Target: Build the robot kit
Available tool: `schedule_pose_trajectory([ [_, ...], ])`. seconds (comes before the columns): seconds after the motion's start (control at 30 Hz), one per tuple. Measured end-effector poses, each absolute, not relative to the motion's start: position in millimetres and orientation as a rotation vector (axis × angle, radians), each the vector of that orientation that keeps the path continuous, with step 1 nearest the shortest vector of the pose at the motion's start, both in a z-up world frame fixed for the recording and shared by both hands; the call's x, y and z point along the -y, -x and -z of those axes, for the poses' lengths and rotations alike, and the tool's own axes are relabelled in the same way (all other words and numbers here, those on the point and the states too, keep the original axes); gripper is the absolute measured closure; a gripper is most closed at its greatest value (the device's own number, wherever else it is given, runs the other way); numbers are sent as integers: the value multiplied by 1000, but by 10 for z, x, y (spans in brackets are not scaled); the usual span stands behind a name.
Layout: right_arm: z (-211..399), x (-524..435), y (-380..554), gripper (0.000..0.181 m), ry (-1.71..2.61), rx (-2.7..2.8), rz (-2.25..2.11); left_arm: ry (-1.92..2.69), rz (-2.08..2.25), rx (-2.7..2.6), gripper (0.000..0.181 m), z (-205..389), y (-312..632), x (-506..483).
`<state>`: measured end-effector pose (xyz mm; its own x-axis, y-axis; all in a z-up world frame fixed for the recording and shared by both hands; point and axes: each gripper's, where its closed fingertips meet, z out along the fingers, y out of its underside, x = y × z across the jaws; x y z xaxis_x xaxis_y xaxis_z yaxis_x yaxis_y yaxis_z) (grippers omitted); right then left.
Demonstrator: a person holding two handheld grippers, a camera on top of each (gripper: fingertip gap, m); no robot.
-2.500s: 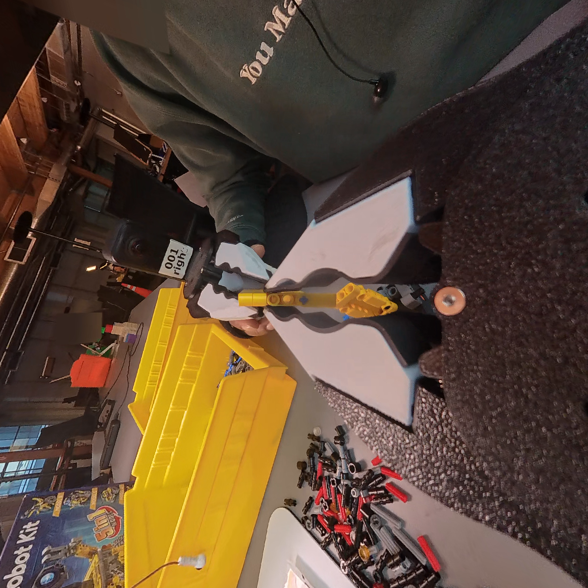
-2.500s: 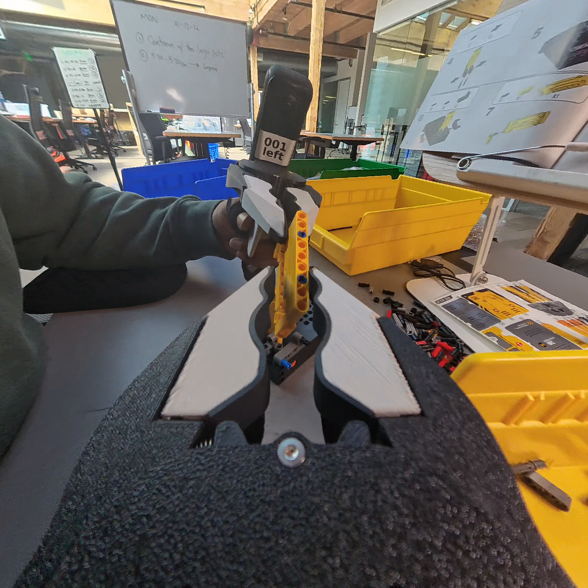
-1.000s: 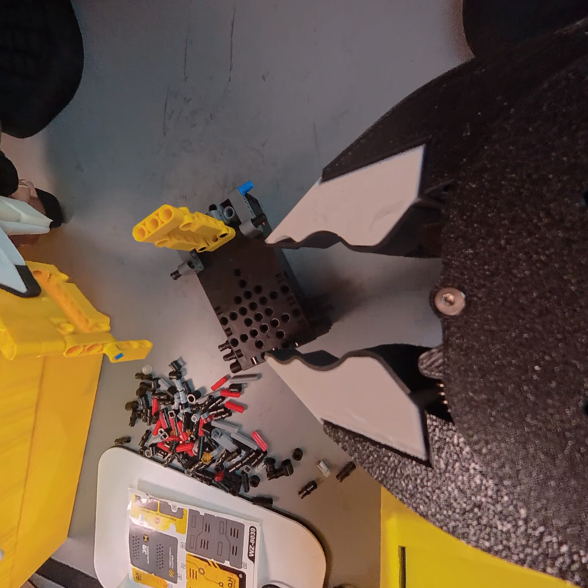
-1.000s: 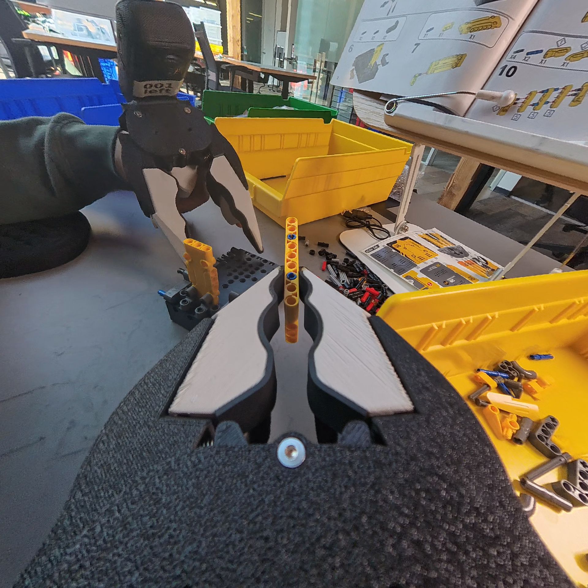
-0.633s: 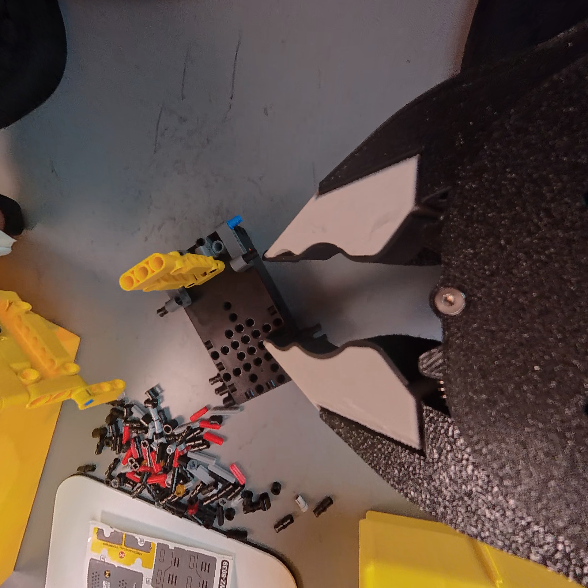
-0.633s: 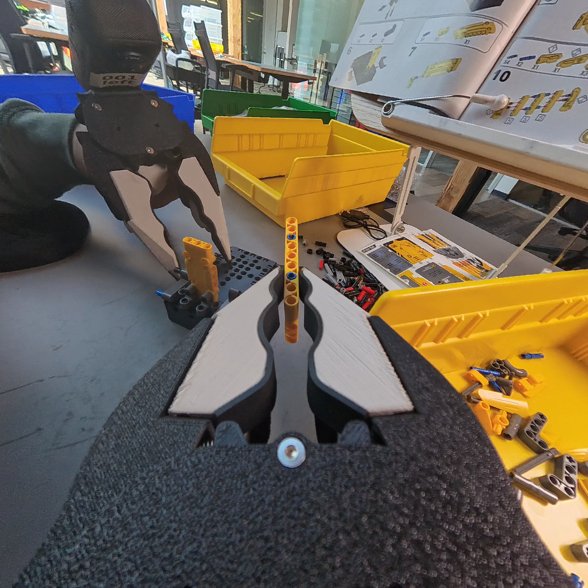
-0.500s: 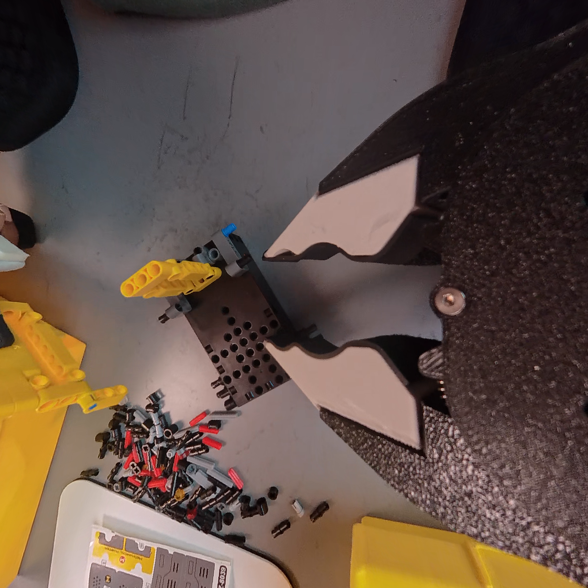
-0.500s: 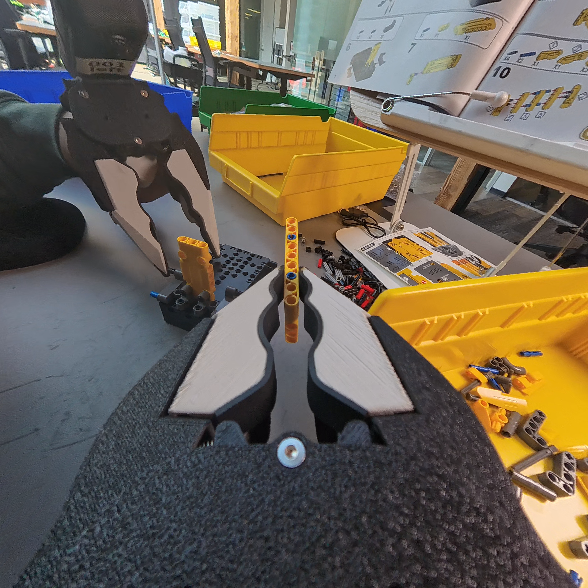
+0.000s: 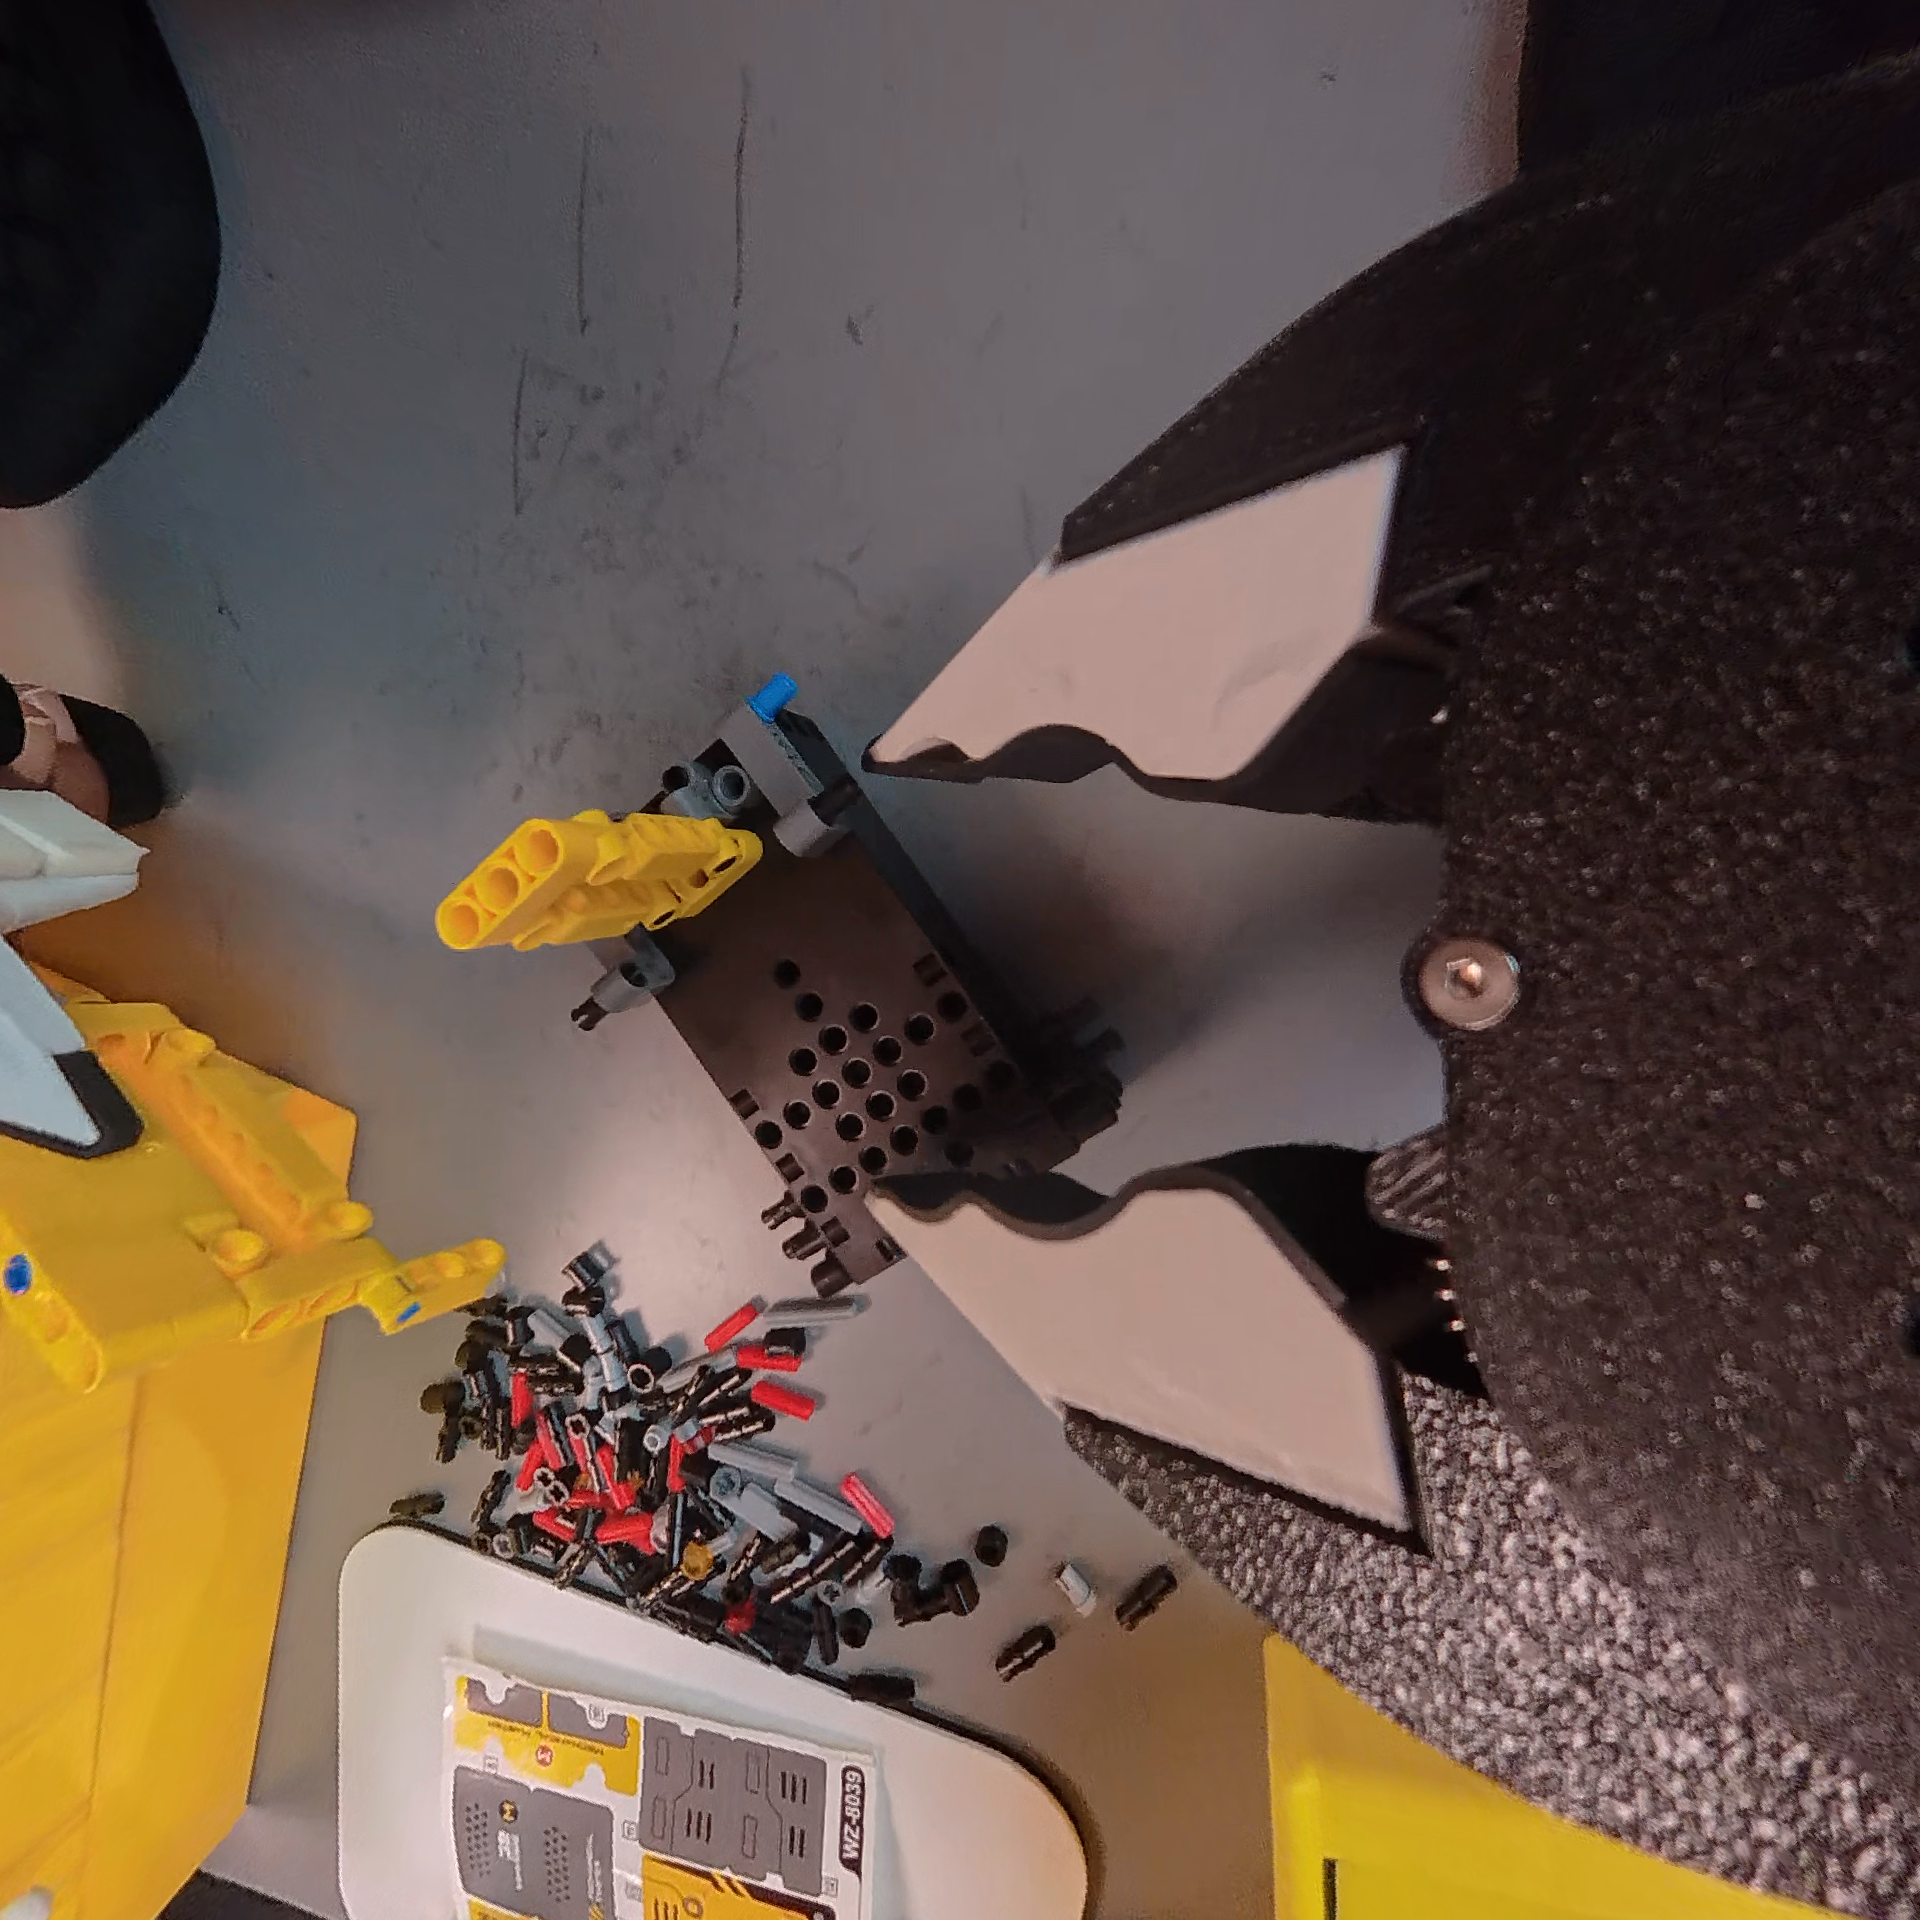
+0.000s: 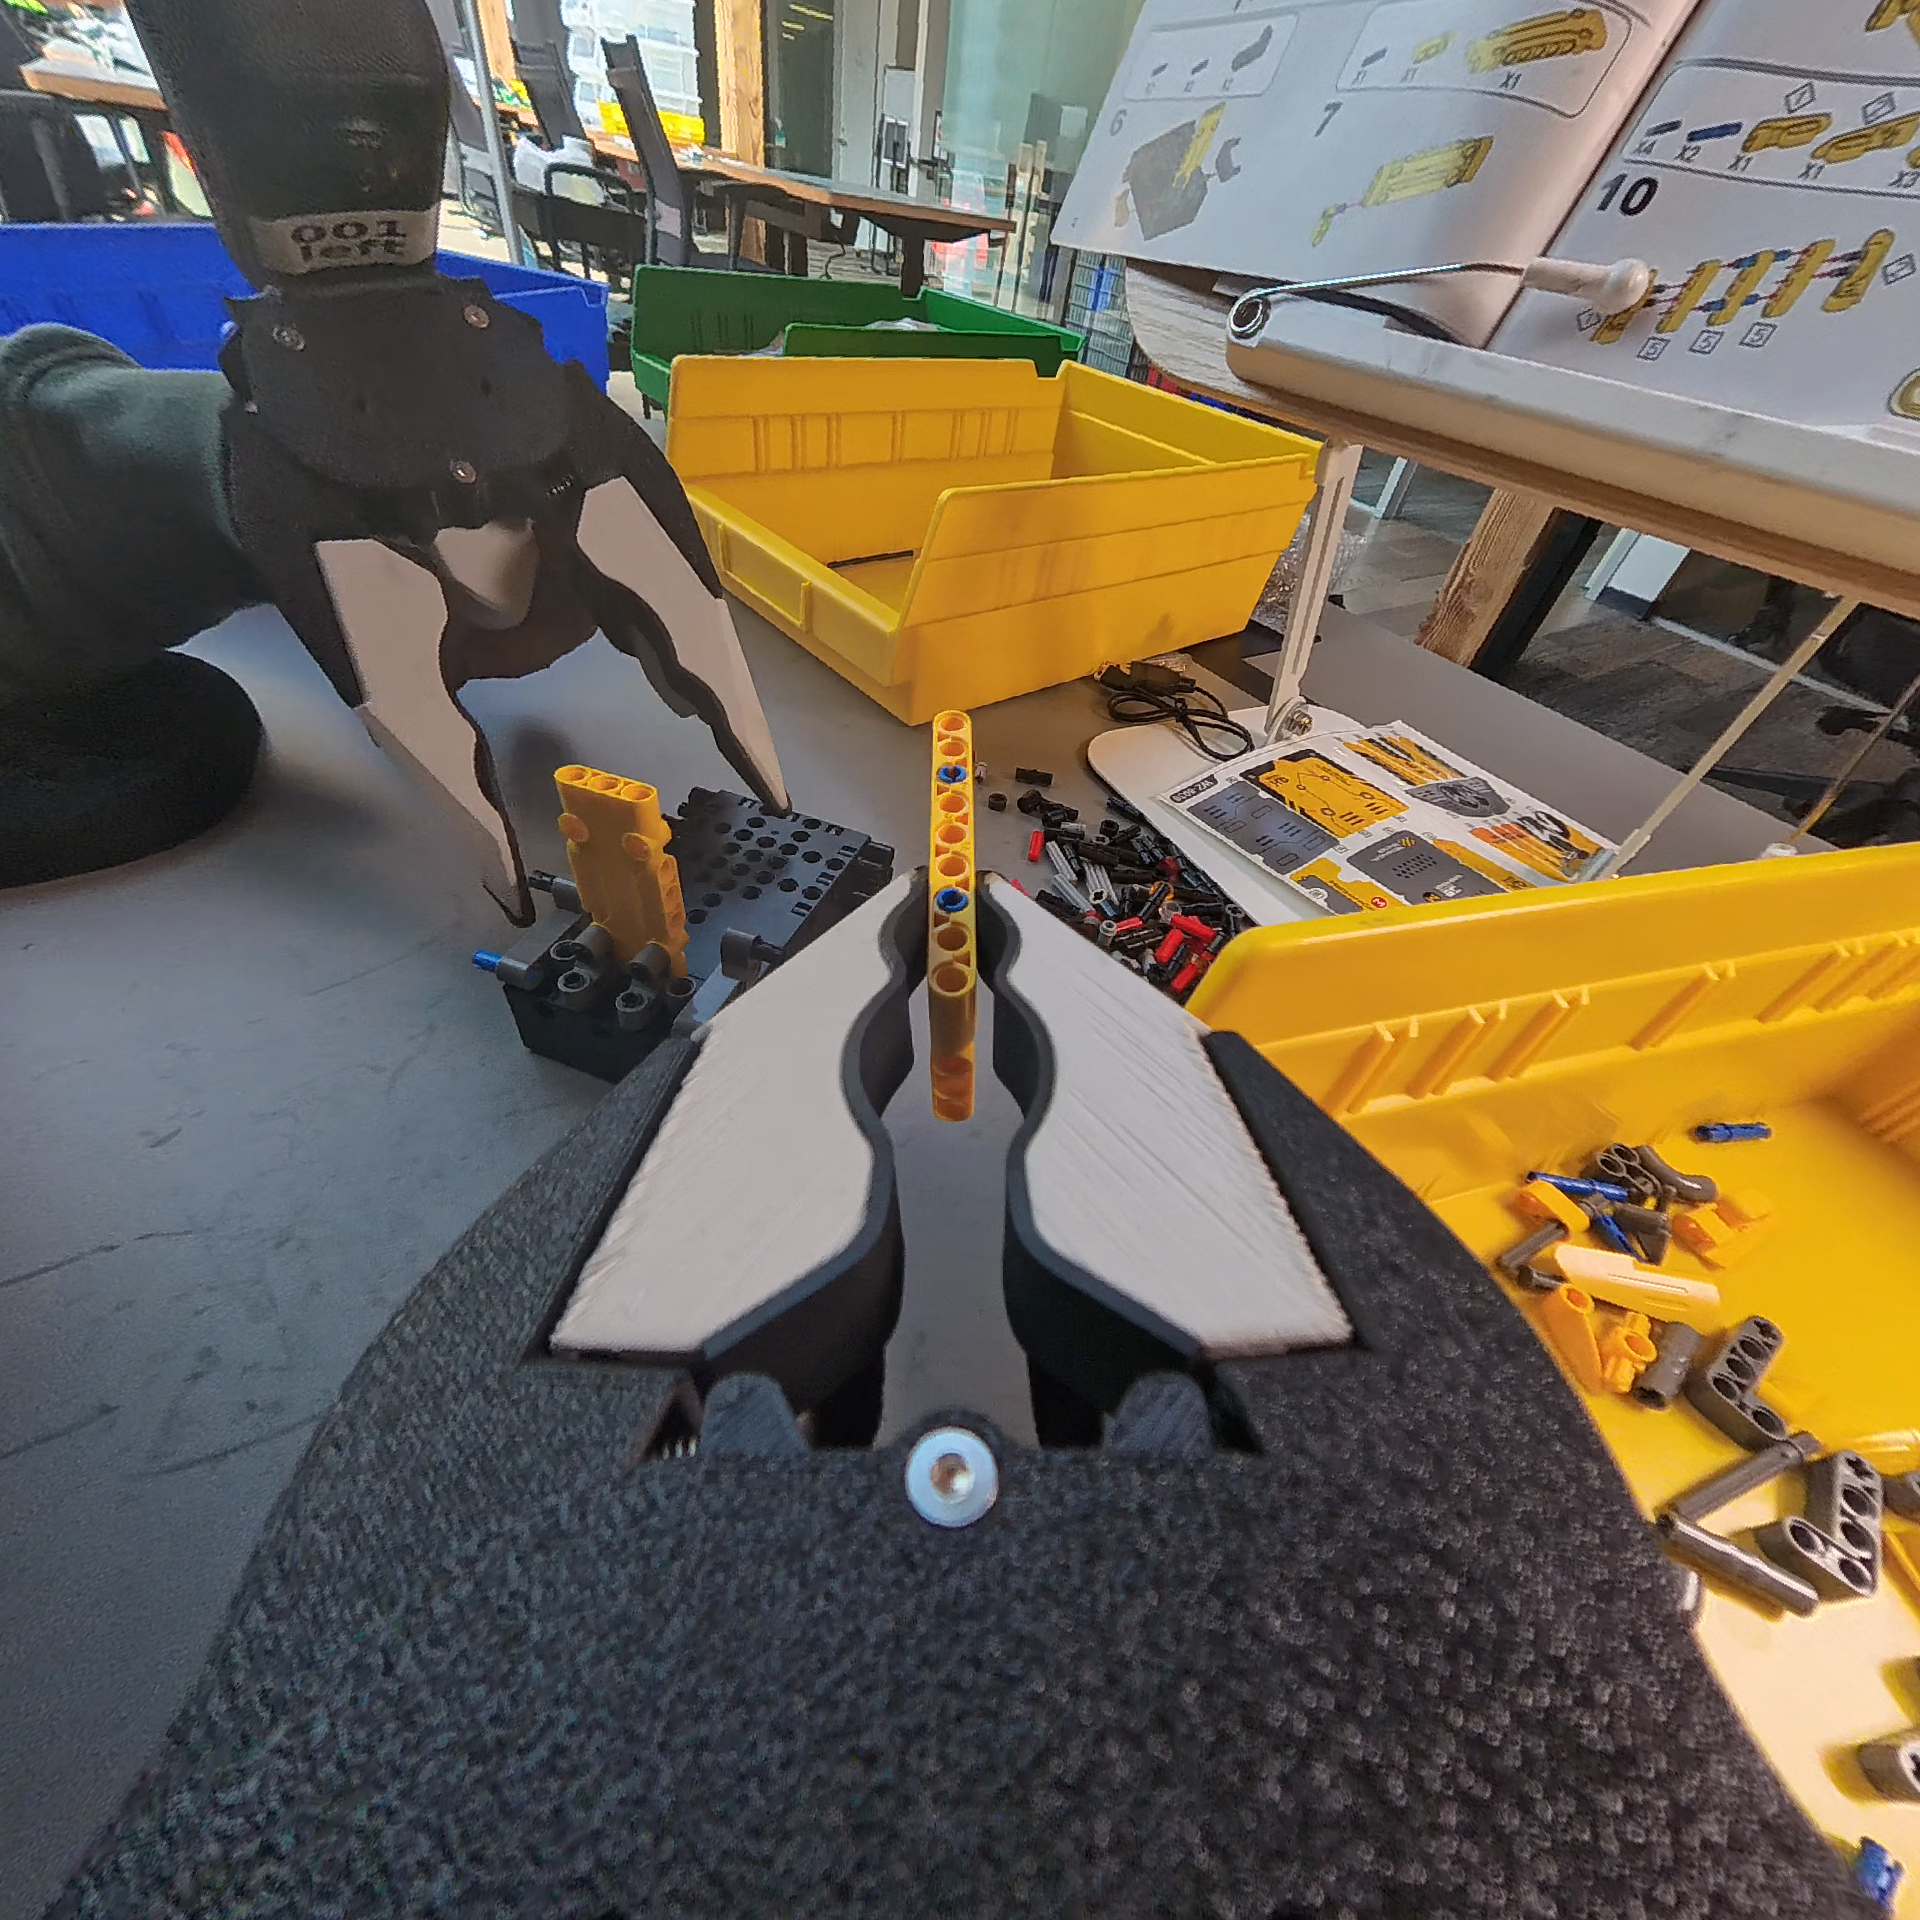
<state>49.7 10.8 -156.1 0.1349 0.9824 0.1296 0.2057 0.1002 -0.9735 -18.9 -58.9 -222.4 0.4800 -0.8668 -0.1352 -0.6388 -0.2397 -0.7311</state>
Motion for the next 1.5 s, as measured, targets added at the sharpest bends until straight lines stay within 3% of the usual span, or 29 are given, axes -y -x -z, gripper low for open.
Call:
schedule_pose_trajectory([
  [0.3, 1583, -94, -493, 174, 1331, 1305, -921, 1987, 311, -1275, 122, 2306, 191, 554],
  [0.8, 1599, -81, -486, 174, 1334, 1314, -936, 2081, 305, -1252, 130, 2264, 243, 787],
  [1.13, 1595, -81, -488, 174, 1335, 1311, -946, 2031, 301, -1222, 103, 2320, 241, 632],
  [1.5, 1593, -73, -490, 174, 1332, 1314, -952, 2042, 202, -1227, 111, 2337, 233, 609],
])
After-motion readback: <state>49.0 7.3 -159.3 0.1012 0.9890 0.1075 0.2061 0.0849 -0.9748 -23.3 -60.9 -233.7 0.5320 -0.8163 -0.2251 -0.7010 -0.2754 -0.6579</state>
